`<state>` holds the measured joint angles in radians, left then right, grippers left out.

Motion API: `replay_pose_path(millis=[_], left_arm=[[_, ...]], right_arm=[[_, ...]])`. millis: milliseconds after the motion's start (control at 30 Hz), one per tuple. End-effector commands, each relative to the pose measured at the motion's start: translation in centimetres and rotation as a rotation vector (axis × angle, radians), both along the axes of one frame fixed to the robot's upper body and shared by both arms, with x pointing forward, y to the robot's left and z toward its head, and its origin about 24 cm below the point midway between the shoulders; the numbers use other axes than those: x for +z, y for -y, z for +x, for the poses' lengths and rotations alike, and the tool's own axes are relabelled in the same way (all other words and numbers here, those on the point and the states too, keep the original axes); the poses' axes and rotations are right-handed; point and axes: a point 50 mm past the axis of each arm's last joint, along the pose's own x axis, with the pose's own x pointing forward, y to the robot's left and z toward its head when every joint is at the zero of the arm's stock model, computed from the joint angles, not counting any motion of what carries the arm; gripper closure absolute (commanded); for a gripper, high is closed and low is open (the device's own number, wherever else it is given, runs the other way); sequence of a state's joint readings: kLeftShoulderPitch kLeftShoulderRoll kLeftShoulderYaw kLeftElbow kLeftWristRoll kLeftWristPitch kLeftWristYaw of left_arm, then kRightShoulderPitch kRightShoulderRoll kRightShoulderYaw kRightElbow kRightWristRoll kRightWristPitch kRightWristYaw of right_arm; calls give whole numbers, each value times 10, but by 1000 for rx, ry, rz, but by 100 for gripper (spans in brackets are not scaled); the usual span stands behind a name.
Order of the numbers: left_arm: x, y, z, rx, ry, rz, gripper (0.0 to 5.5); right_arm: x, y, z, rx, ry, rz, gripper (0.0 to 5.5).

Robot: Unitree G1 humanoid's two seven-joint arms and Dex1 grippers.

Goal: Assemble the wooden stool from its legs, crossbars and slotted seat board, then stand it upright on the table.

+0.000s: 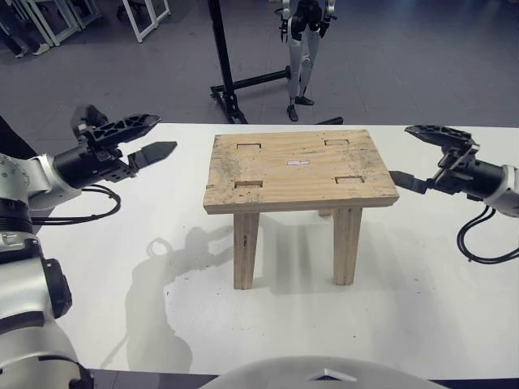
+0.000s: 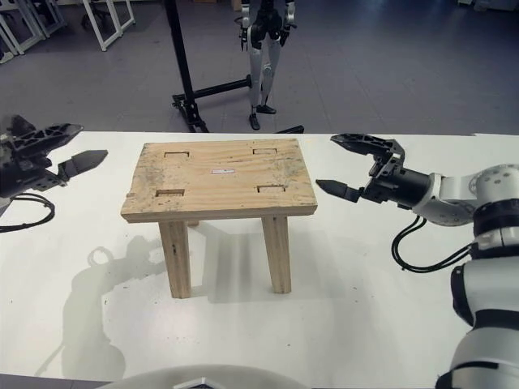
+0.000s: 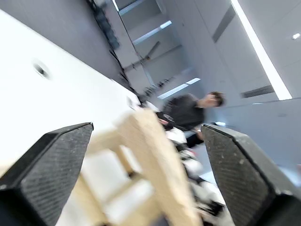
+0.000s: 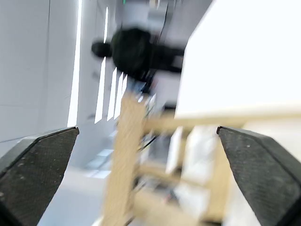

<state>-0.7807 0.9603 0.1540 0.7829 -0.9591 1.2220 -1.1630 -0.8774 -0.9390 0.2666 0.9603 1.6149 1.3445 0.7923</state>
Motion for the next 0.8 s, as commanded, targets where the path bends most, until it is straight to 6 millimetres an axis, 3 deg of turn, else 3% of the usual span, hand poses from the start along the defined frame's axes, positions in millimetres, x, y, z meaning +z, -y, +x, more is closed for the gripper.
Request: replay_pose_path(millis=[33, 67, 167, 267, 300, 367, 567, 800], left_arm=[[-59, 5, 36, 517, 119, 421, 128], [-77, 14, 41, 616, 107, 529, 128], [-117, 58, 43, 704, 137, 735, 128], [-125, 93, 38, 713, 244, 745, 128], [-126, 99, 35, 720, 266, 747, 128], [-129, 107, 30, 732, 292, 802, 128], [-122, 124, 25, 732, 389, 851, 128], [-121, 125, 18, 712, 376, 842, 128]], right_arm=[[-27, 3, 25, -394, 315, -417, 2], [-35, 6, 32, -571, 349, -493, 2], [-58, -25, 33, -659, 526, -803, 2], [-89, -51, 27, -685, 620, -1077, 2], [-98, -55, 23, -693, 582, -1083, 2], [-104, -63, 18, -711, 597, -1167, 2], [-110, -92, 8, -739, 637, -1160, 2], [-108, -100, 8, -743, 635, -1169, 2]])
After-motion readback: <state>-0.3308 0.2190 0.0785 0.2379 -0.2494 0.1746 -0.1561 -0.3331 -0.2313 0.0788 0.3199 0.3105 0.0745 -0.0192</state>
